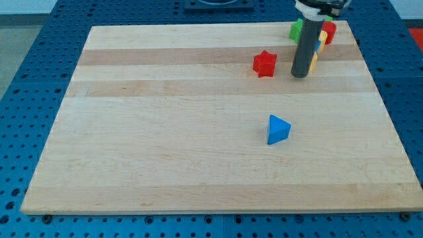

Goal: Push red star towards left side of the green star

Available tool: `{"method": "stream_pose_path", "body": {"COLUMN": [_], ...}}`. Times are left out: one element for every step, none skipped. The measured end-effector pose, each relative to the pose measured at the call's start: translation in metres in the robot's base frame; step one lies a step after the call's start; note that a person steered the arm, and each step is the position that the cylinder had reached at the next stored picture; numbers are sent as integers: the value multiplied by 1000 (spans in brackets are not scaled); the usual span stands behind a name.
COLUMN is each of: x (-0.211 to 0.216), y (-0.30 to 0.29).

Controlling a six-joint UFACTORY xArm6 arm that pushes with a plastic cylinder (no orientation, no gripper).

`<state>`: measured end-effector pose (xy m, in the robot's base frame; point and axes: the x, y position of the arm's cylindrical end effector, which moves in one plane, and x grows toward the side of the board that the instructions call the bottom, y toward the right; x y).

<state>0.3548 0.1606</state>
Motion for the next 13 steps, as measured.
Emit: {"method": "stream_pose_path", "body": {"x": [-1,7,41,46,39,38,27,22,10,-13,-30,-25,-22], "y": [8,8,7,-16,-50,-90,-100,-74,-53,-60,-70,-70,-86]}}
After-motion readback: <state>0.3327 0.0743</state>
